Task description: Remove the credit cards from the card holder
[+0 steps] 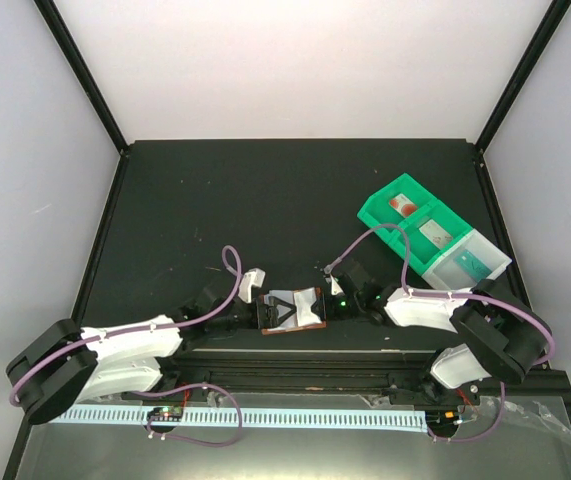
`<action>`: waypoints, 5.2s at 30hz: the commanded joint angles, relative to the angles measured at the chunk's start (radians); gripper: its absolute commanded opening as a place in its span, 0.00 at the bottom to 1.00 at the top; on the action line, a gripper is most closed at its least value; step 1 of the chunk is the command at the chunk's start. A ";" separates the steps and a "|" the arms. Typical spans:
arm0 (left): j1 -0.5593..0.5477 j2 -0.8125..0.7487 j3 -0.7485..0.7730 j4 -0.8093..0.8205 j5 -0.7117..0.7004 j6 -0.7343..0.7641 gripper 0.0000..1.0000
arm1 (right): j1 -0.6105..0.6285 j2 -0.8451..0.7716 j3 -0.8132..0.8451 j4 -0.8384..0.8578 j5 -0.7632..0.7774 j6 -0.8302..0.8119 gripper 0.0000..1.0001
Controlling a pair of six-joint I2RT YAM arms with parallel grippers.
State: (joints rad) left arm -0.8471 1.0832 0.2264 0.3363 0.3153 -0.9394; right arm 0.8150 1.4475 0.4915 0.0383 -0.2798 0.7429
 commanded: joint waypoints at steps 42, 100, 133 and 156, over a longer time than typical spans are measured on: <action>0.002 0.133 0.115 0.164 0.075 -0.035 0.99 | 0.009 -0.108 -0.055 -0.006 0.078 0.028 0.22; 0.099 -0.012 0.111 -0.233 0.000 0.002 0.99 | 0.089 -0.247 -0.020 0.024 0.061 0.049 0.21; 0.090 0.095 0.105 -0.002 0.158 -0.067 0.99 | 0.100 -0.049 -0.037 0.048 0.133 0.047 0.13; 0.036 0.086 0.156 -0.044 0.137 -0.115 0.99 | 0.101 -0.038 -0.026 0.047 0.122 0.034 0.12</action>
State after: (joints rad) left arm -0.7948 1.1652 0.3450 0.2779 0.4511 -1.0332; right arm 0.9092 1.3987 0.4633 0.0681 -0.1665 0.7876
